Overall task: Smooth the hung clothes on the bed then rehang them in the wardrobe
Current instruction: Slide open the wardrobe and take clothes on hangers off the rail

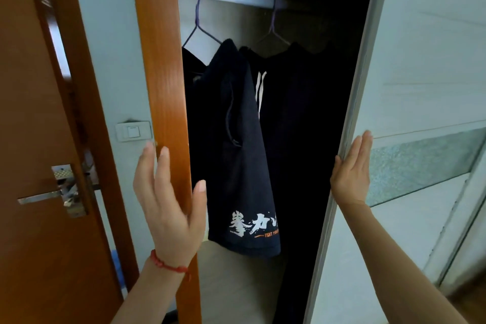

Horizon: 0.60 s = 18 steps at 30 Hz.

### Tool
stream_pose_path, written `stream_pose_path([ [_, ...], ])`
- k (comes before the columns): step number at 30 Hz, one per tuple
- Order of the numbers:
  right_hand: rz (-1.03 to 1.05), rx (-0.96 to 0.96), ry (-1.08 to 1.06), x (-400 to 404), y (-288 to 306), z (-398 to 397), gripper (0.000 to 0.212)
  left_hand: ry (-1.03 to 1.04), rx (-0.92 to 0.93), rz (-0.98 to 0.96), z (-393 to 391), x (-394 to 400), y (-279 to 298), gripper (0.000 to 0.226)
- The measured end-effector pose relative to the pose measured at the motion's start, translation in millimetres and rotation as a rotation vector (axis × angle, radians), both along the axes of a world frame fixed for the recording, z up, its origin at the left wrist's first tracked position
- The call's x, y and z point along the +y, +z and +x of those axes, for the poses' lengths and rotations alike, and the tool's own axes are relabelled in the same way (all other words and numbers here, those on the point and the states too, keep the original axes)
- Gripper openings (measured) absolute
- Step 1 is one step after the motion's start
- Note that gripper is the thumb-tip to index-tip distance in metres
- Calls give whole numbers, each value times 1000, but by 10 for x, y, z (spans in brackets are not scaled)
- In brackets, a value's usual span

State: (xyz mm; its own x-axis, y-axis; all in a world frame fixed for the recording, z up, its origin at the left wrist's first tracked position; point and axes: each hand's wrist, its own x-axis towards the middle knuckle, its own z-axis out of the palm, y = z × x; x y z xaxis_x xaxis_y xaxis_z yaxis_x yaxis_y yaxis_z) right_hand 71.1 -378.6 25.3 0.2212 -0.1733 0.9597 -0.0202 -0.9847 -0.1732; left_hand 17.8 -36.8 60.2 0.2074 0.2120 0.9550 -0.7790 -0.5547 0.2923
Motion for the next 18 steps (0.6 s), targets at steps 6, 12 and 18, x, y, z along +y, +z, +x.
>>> stream_pose_path([
  [6,-7,27,-12,-452,-6,10,53,13,-188,196,36,-640,256,36],
  [12,-23,14,-30,-888,-47,106,56,-239,50,247,478,-1475,464,37],
  [18,-71,-28,2,-1258,-45,151,59,-374,266,286,842,-2289,892,49],
])
